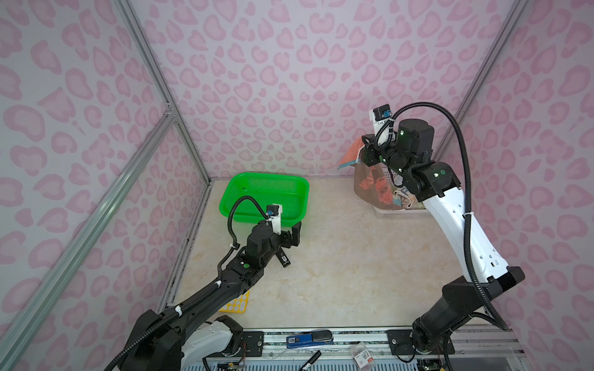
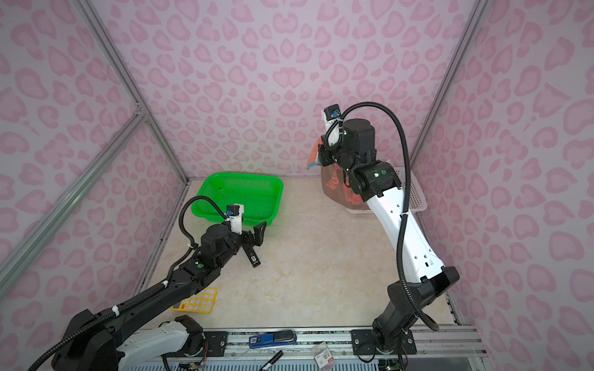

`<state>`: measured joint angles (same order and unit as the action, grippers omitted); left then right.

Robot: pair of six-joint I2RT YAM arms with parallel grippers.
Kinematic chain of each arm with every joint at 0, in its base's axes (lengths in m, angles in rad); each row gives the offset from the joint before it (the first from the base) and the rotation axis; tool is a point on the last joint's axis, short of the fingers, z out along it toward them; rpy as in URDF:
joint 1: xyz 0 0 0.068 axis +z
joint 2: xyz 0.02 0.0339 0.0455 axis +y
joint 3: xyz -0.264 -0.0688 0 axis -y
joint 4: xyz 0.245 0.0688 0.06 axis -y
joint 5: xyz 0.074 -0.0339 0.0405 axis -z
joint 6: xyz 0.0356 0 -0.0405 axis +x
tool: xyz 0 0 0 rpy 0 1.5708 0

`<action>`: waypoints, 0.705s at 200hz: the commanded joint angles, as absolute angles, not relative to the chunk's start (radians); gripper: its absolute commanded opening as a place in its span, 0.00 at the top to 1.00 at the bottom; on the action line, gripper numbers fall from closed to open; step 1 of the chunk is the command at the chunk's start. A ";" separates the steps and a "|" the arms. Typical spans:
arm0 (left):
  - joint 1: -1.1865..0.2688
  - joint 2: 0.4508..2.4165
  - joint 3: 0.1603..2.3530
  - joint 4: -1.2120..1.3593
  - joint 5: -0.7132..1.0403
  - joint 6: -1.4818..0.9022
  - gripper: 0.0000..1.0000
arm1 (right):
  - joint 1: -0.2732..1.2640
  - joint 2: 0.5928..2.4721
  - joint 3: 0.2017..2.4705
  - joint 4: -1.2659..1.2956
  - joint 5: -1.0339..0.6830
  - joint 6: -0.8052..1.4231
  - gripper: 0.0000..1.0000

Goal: Fold and stack the towels
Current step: 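Lift the brown-and-coral towel out of the white basket with the right gripper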

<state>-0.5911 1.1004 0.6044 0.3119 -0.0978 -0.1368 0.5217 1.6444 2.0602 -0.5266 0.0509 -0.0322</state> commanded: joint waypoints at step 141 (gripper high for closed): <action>-0.597 1.080 0.430 0.630 -0.123 0.047 0.02 | 0.735 1.620 1.810 -0.331 -0.038 0.107 1.00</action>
